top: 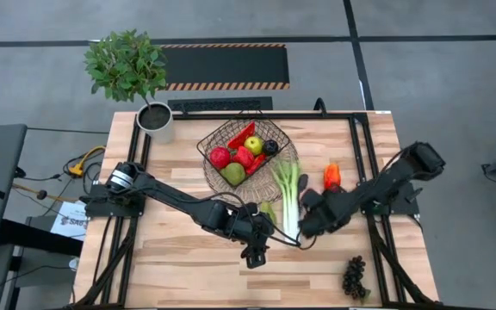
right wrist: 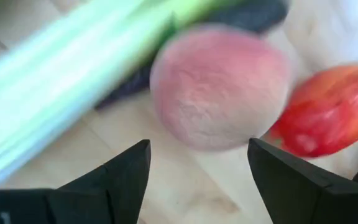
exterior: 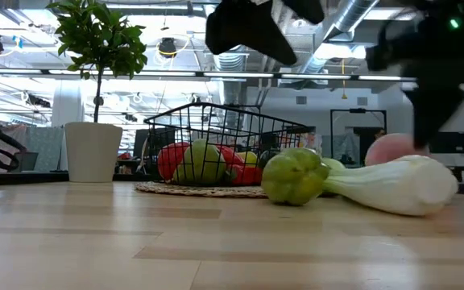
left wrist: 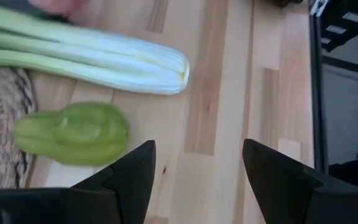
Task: Build produce basket
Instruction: Adjust the produce on the table
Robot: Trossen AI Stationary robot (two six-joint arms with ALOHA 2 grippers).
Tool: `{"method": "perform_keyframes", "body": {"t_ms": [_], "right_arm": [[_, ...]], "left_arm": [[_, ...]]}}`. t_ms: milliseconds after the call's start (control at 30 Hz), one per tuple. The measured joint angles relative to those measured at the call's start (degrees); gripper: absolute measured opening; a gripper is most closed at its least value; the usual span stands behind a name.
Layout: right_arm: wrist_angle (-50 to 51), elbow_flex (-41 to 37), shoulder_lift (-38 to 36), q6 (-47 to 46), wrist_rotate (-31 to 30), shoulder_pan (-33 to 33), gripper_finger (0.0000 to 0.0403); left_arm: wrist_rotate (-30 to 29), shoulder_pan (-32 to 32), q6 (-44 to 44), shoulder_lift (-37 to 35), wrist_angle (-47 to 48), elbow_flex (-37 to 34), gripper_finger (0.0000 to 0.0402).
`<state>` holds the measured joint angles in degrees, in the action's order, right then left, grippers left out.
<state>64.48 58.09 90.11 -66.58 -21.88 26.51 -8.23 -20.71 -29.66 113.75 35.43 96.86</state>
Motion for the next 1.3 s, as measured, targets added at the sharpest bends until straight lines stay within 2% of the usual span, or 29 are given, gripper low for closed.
{"method": "perform_keyframes", "body": {"t_ms": [100,233,367,533,733,900,1000,1100,1300], "right_arm": [[0.03,1.17,-5.14,1.96,0.62,-0.86,0.0291],[-0.08,1.78,-12.42,-0.62,7.83,2.11,0.0291],[-0.33,1.78,-17.49,-9.3,13.88,9.12,0.0291],[-0.93,1.8,-19.81,-22.45,16.24,20.64,0.0291],[-5.56,1.8,-16.27,-41.37,16.63,35.2,0.0291],[-11.16,1.8,-8.83,-52.78,17.88,43.01,0.0291],[-15.48,1.79,-4.5,-56.65,19.33,45.13,0.0291],[-16.18,1.94,-1.36,-56.48,21.16,45.56,0.0291],[-14.42,1.96,0.59,-56.83,24.38,43.74,0.0291]], "left_arm": [[0.01,-0.05,-0.16,0.04,0.59,0.0,0.0227],[0.02,-0.31,-0.16,0.04,0.71,0.0,0.0227],[0.04,-0.42,-0.16,0.04,0.72,0.0,0.0227],[0.02,-0.42,-0.16,0.04,0.71,0.0,0.0227],[0.02,-0.42,-0.16,0.04,0.69,0.0,0.0227],[-0.02,-0.42,-0.16,0.04,0.67,0.0,0.0227],[-0.1,-0.37,-0.16,0.04,0.5,0.0,0.0227],[-0.33,-0.24,-0.16,0.04,-0.72,0.0,0.0227],[-1.25,-0.17,-0.5,0.04,-2.37,0.02,0.0227]]}}
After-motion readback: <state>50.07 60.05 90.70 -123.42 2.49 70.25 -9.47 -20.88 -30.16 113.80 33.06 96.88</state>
